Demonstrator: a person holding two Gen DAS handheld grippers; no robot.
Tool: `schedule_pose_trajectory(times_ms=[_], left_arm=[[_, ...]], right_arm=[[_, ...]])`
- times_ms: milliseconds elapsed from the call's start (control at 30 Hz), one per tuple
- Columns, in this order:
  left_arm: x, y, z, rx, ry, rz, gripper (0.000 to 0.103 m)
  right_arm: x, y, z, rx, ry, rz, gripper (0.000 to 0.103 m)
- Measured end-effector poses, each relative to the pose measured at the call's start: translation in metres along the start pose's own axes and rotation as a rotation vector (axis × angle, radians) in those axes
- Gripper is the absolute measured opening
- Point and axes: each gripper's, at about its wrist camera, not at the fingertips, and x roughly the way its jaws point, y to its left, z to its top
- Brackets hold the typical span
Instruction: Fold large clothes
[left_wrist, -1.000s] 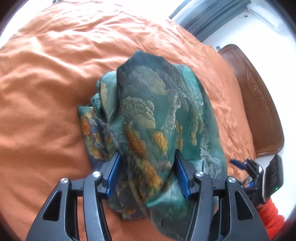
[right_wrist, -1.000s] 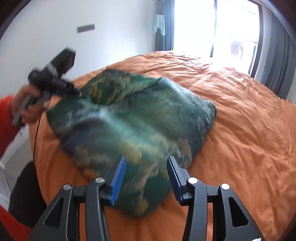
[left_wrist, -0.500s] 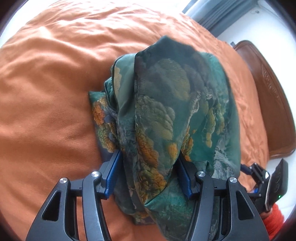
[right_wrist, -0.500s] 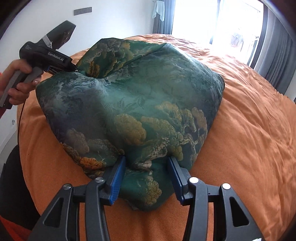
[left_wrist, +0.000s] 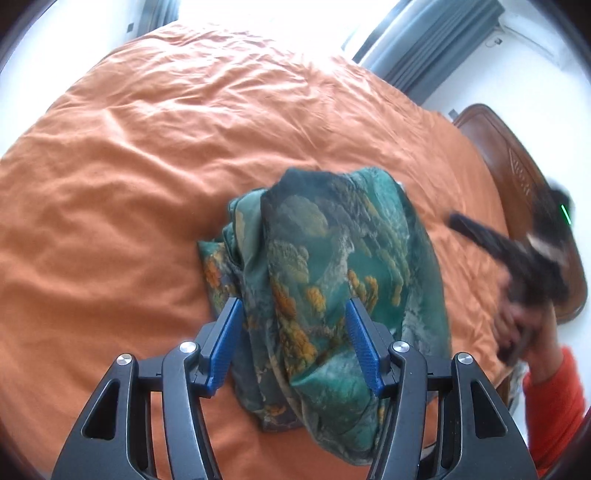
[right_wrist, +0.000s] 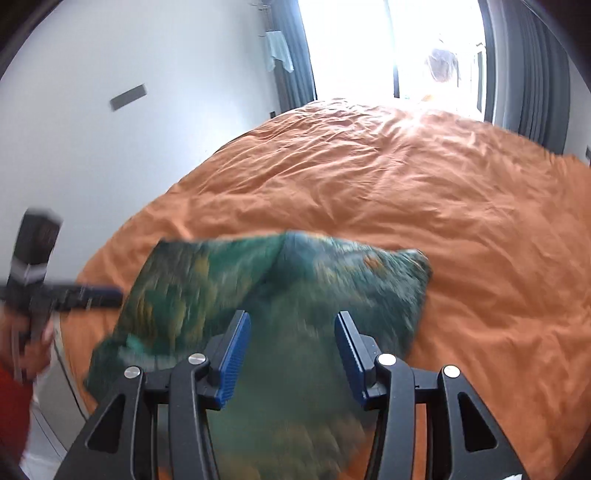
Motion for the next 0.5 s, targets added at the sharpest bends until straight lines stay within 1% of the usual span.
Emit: schedule_pose_trajectory(times_ms=[100, 167, 200, 233, 267, 333, 367, 433, 500], left_arm=[[-0.001, -0.006, -0.012, 0.034, 0.013, 0.005, 0.059], [-0.007, -0.007, -0.023, 0.053, 0.013, 0.012, 0.059], [-0.009, -0.005, -0.028, 0.052, 0.009, 0.016, 0.059], [-0.012, -0.002, -0.031, 0.045, 0.006, 0.016, 0.059], [-0.018, 0.003, -0.035, 0.033, -0.001, 0.007, 0.062], [-0.028, 0.013, -0.042, 0.009, -0.023, 0.005, 0.068], [-0.032, 0.018, -0.044, -0.003, -0.036, 0.008, 0.071], [-0.039, 0.027, -0.048, -0.023, -0.058, 0.008, 0.074], [-0.043, 0.034, -0.051, -0.036, -0.075, 0.013, 0.079]], right_arm=[[0.052, 0.005, 0.02, 0.064, 0.043, 0.015, 0.048], [0.089, 0.01, 0.02, 0.072, 0.116, 0.013, 0.051], [0.111, 0.013, 0.016, 0.069, 0.174, -0.005, 0.051], [0.124, 0.018, 0.009, 0.059, 0.202, -0.028, 0.051], [0.13, 0.021, 0.005, 0.041, 0.203, -0.051, 0.051], [0.117, 0.03, 0.002, 0.01, 0.166, -0.07, 0.051], [0.101, 0.034, 0.001, -0.004, 0.134, -0.063, 0.051], [0.066, 0.046, -0.003, -0.034, 0.076, -0.033, 0.051], [0.029, 0.069, -0.021, -0.088, 0.035, 0.015, 0.051]])
